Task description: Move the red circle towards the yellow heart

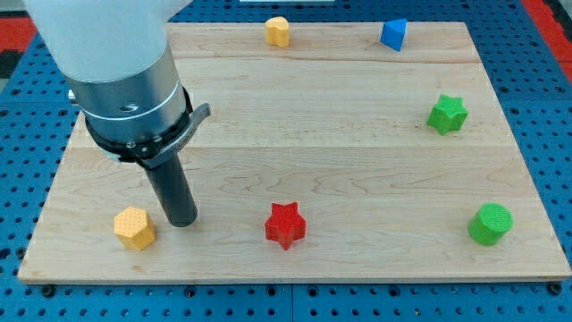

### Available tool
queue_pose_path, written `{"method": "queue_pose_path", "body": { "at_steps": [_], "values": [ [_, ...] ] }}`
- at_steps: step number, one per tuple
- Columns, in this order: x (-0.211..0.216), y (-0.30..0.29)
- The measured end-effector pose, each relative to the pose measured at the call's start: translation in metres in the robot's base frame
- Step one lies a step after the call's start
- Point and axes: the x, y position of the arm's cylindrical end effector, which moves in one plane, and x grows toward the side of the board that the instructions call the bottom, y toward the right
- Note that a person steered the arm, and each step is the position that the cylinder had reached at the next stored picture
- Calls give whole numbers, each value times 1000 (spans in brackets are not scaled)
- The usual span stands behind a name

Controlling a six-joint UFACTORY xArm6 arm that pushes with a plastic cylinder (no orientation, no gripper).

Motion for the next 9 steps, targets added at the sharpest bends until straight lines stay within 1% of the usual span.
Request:
{"method": "queue_pose_path", "body": {
  "at_steps": [2, 3, 5, 6, 7, 8, 9],
  "values": [
    [0, 0],
    [-12, 0],
    [-85, 11],
    [-96, 15],
    [-96, -46],
    [-106, -139],
    [-145, -174]
  ]
}}
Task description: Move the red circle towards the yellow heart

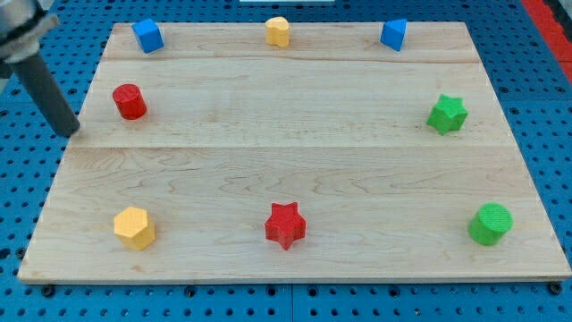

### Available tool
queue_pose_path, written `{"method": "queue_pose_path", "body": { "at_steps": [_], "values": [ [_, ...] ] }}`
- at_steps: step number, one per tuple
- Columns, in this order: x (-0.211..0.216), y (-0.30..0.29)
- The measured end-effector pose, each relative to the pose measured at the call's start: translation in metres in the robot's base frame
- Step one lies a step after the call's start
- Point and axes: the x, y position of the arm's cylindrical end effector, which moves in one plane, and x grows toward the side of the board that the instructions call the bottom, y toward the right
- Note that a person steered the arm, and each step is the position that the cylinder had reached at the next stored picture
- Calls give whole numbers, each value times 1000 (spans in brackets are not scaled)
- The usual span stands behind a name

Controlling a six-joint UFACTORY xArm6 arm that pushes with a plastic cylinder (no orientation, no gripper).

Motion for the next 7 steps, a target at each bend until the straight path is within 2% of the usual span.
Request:
{"method": "queue_pose_path", "body": {
  "at_steps": [1, 2, 3, 5, 6, 7],
  "values": [
    [-32, 62],
    [-32, 191],
    [-33, 216],
    [-36, 214],
    [-37, 211],
    [-57, 182]
  ]
}}
